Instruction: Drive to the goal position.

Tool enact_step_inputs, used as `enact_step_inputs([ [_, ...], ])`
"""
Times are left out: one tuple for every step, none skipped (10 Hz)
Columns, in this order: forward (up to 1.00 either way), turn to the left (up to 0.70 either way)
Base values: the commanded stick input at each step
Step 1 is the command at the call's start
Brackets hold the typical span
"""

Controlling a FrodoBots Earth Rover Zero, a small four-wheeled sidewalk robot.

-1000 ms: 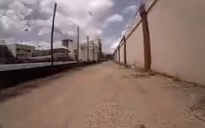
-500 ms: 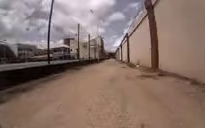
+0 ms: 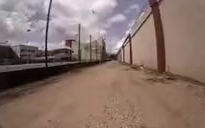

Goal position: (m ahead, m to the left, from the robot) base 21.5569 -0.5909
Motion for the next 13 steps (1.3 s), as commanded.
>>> enact_step_inputs([
  [0.85,0.00],
  [0.85,0.00],
  [0.85,0.00],
  [0.85,0.00],
  [0.85,0.00],
  [0.85,0.00],
  [0.85,-0.34],
  [0.85,-0.34],
  [0.85,-0.34],
  [0.85,-0.34],
  [0.85,-0.34],
  [0.85,-0.34],
  [0.85,-0.34],
])
